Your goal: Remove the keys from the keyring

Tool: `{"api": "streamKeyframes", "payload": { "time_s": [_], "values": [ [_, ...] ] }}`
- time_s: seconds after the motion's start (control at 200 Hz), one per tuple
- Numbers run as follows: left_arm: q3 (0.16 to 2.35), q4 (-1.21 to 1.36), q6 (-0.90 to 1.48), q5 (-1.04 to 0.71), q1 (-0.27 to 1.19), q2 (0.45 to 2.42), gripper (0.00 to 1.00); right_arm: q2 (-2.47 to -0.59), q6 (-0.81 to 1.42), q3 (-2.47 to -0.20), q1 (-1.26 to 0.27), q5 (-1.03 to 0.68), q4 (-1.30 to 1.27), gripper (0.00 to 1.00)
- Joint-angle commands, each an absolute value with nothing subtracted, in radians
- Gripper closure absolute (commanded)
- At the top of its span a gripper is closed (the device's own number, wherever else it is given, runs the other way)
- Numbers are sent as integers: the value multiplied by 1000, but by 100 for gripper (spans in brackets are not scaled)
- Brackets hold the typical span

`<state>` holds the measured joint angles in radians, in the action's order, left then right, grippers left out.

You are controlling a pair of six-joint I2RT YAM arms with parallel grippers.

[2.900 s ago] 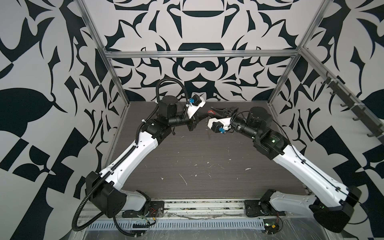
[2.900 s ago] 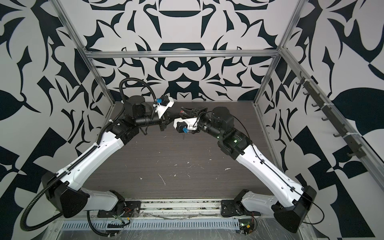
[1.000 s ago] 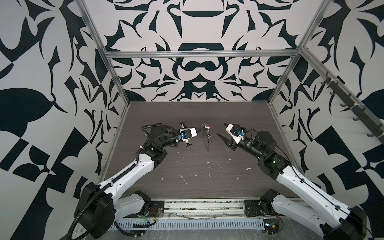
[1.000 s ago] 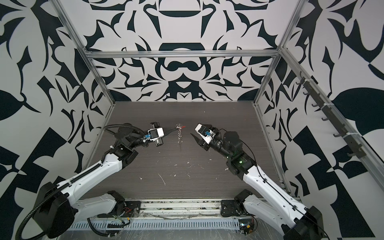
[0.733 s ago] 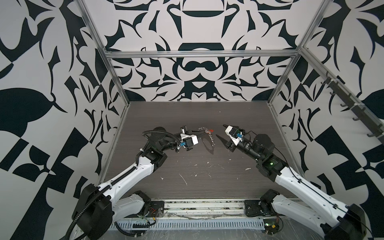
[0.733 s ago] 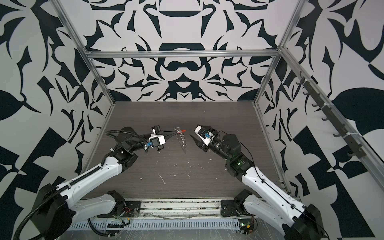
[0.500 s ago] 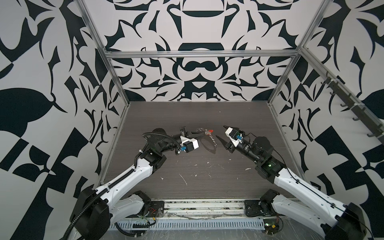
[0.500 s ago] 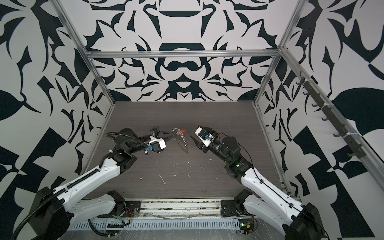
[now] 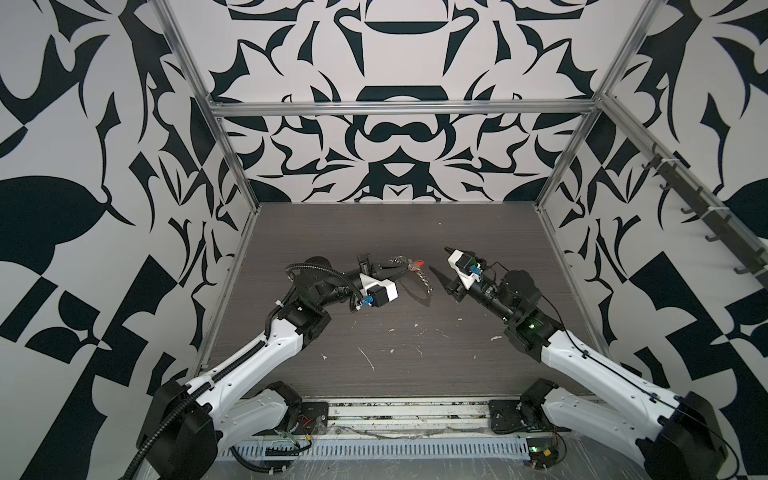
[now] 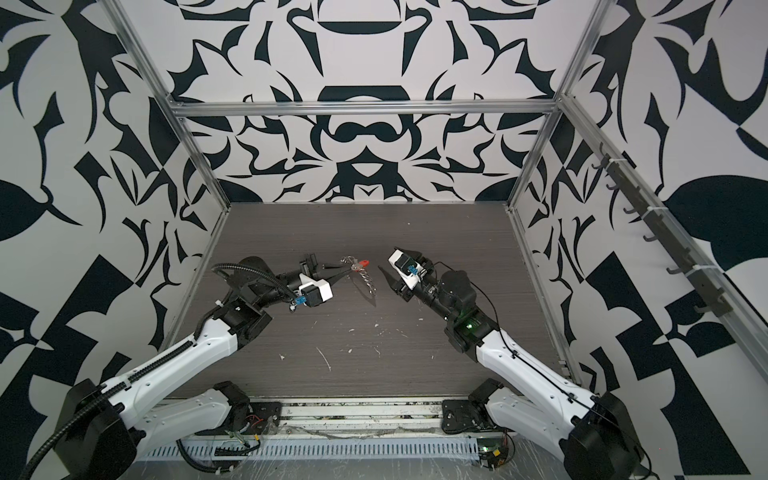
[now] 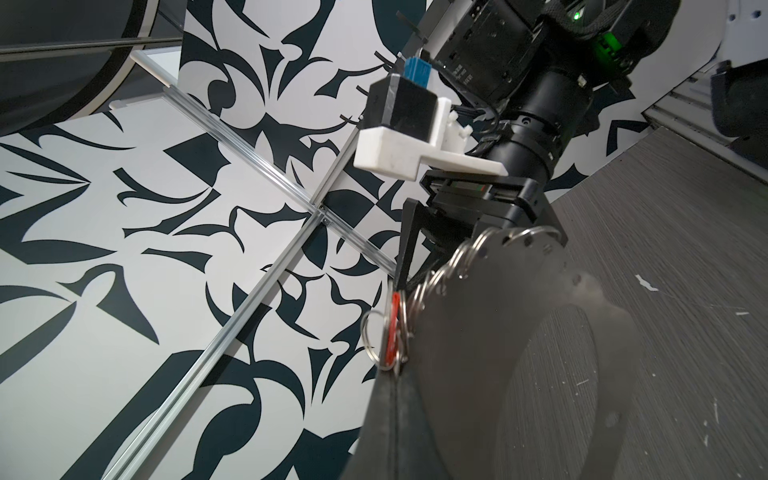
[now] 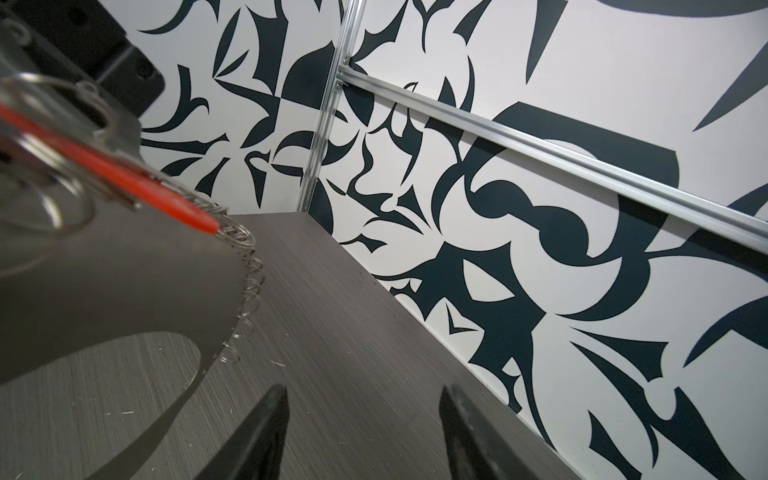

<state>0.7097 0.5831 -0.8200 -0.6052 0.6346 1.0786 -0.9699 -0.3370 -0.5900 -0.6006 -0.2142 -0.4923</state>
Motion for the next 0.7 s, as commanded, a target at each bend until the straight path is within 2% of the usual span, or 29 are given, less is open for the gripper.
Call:
{"api": "streamKeyframes", "payload": {
  "time_s": [0.0, 0.135, 0.31, 0.465, 0.695],
  "values": [
    [703, 592, -823, -605, 637, 1054, 100, -978, -308, -655, -613, -242, -558, 38],
    [745, 488, -804, -609, 636, 1054, 100, -968, -337, -679, -622, -226, -533, 38],
    [1009, -84, -799, -618, 621, 1115, 100, -890, -446, -756, -620, -208, -325, 38],
    [1213, -480, -785, -591, 603, 1212, 100, -823, -508, -781, -617, -170, -195, 38],
    [1252, -741, -950, -514, 604, 1244, 100, -751, -465, -711, -617, -199, -163, 41]
  ]
}}
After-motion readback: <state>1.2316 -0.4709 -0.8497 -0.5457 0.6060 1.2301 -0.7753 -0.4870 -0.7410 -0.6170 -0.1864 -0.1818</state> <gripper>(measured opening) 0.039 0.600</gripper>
